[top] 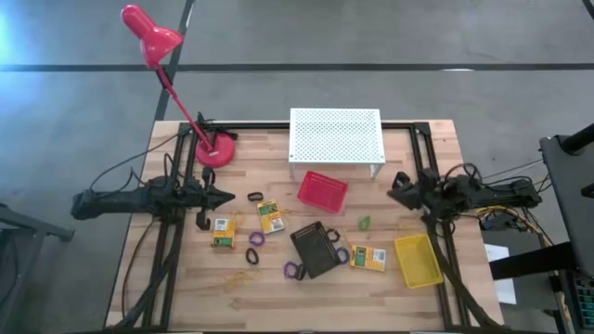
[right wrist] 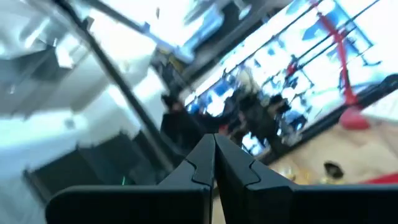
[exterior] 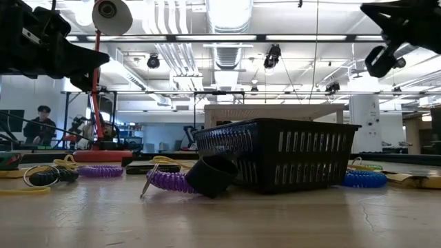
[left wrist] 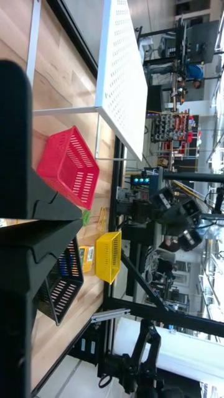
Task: Pick & Place Office Desk Supplies
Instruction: Put the red bin on the shelf
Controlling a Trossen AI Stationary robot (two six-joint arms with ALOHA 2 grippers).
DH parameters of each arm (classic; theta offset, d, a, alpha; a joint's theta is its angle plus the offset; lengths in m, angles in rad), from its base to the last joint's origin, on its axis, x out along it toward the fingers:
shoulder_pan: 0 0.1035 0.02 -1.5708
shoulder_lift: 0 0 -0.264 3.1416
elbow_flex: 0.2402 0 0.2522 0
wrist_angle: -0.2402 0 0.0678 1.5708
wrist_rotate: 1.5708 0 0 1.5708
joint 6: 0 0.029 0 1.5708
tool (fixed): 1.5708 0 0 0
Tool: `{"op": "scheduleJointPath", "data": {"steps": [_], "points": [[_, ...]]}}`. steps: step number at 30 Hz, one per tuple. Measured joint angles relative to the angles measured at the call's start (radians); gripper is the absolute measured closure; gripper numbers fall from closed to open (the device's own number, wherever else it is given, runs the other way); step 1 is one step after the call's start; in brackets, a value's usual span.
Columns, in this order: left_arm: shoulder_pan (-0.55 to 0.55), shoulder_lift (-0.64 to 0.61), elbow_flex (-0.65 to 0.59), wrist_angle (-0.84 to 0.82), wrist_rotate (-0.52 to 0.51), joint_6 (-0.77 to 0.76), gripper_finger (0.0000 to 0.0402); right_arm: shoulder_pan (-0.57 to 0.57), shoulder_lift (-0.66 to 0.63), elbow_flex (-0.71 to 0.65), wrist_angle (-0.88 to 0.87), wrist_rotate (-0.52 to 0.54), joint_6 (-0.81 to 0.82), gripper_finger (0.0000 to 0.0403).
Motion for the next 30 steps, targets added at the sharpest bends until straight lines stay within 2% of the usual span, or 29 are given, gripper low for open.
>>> {"op": "scheduleJointPath", "data": {"steps": [4, 9, 12, 15, 19, 25, 30], "points": [[0.0, 0.0, 0.0, 0.0, 0.0, 0.0, 0.04, 0.001, 0.098, 0.065, -0.025, 0.021, 0.055, 0.0394], [0.0, 0.0, 0.0, 0.0, 0.0, 0.0, 0.04, -0.003, 0.347, 0.246, -0.19, 0.023, 0.151, 0.0394], [0.0, 0.0, 0.0, 0.0, 0.0, 0.0, 0.04, -0.021, 0.505, 0.354, -0.184, 0.012, 0.149, 0.0394], [0.0, 0.0, 0.0, 0.0, 0.0, 0.0, 0.04, -0.057, 0.662, 0.476, -0.225, -0.091, 0.088, 0.0394], [0.0, 0.0, 0.0, 0.0, 0.0, 0.0, 0.04, -0.108, 0.874, 0.661, -0.455, -0.221, 0.043, 0.0389], [0.0, 0.0, 0.0, 0.0, 0.0, 0.0, 0.04, -0.156, 1.182, 0.937, -0.804, -0.305, -0.045, 0.0343], [0.0, 0.0, 0.0, 0.0, 0.0, 0.0, 0.04, -0.165, 1.435, 1.112, -0.939, -0.289, -0.1, 0.0283]]}}
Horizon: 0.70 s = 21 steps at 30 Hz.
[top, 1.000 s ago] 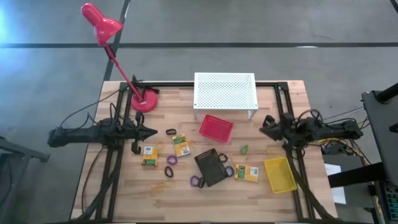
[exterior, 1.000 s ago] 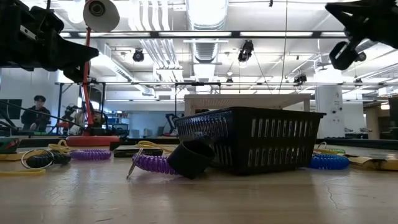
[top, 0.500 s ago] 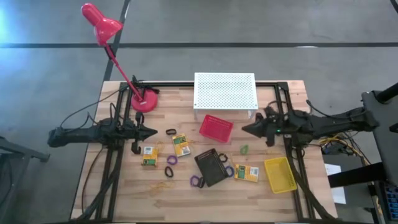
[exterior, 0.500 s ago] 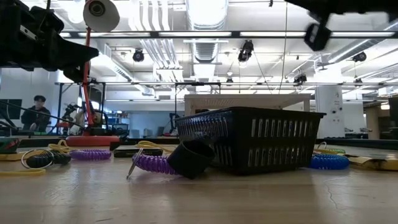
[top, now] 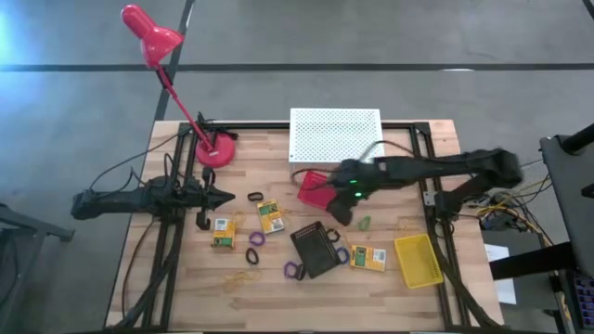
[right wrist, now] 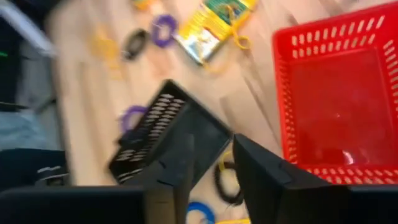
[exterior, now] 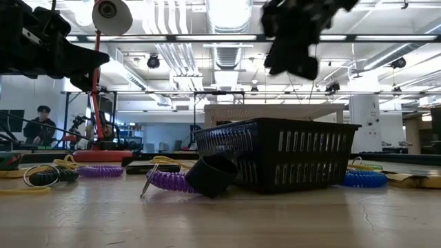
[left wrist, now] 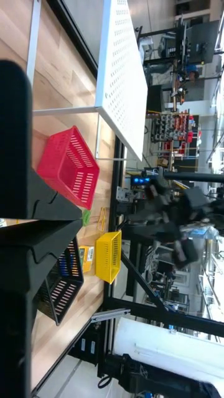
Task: Pick & Place Office Desk Supplies
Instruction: Put the red bin on the shelf
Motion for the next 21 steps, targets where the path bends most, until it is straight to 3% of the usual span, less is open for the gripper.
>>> {"op": "scheduleJointPath", "data": {"steps": [6, 11, 21], "points": [[0.0, 0.0, 0.0, 0.0, 0.0, 0.0, 0.04, 0.001, 0.264, 0.206, -0.162, 0.038, -0.12, 0.0226], [0.0, 0.0, 0.0, 0.0, 0.0, 0.0, 0.04, 0.002, 0.408, 0.321, -0.339, 0.084, -0.215, 0.021], [0.0, 0.0, 0.0, 0.0, 0.0, 0.0, 0.04, 0.017, 0.43, 0.335, -0.401, 0.183, -0.27, 0.0232]]}}
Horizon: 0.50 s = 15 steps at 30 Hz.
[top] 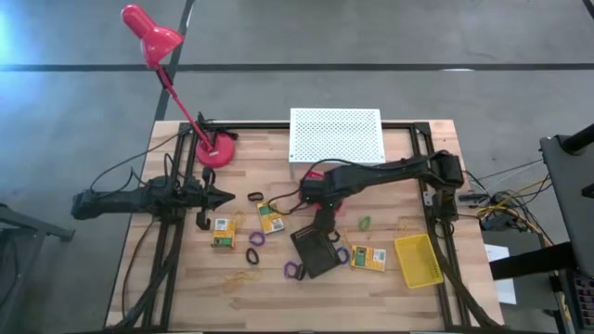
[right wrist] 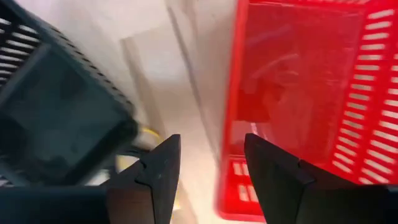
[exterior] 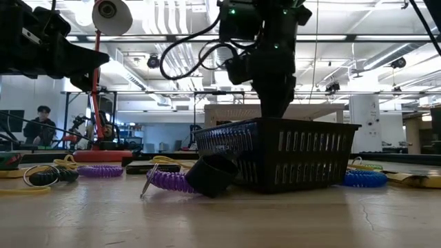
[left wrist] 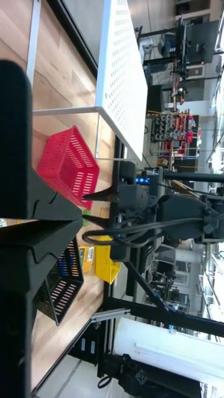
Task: Pick & Place Office Desk Supplies
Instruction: Put the red bin on the shelf
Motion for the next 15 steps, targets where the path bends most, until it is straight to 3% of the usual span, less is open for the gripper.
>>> {"op": "scheduleJointPath", "data": {"steps": [9, 15], "points": [[0.0, 0.0, 0.0, 0.0, 0.0, 0.005, 0.04, -0.003, 0.009, -0.027, 0.012, -0.002, -0.102, 0.0266], [0.0, 0.0, 0.0, 0.0, 0.0, 0.005, 0.04, -0.003, 0.02, -0.045, 0.038, 0.0, -0.089, 0.0329]]}}
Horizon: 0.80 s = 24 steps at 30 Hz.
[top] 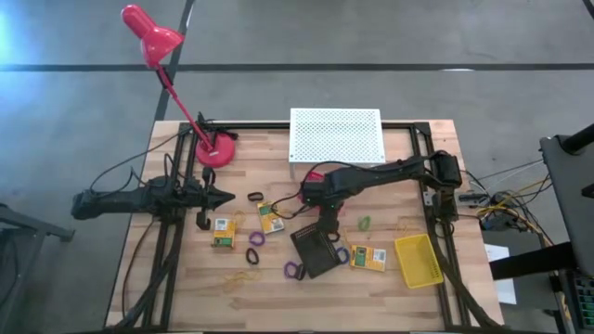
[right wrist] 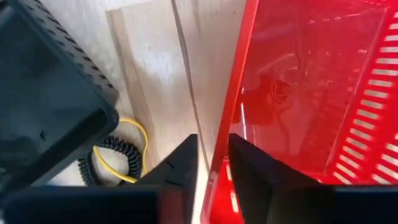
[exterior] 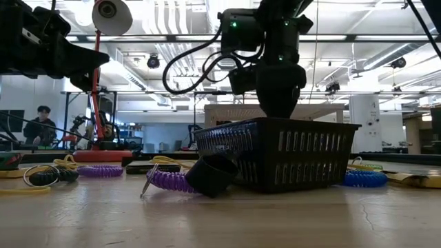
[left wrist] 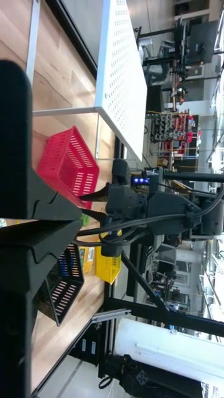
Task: Pick & Place Office Desk Supplies
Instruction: Put the red bin on the shelf
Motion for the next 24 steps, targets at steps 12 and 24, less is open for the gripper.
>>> {"op": "scheduleJointPath", "data": {"steps": [12, 24], "points": [[0.0, 0.0, 0.0, 0.0, 0.0, 0.001, 0.04, 0.033, -0.111, 0.008, -0.073, -0.103, 0.141, 0.0388], [0.0, 0.0, 0.0, 0.0, 0.0, 0.004, 0.04, 0.028, -0.377, 0.127, -0.113, -0.373, 0.257, 0.0389]]}}
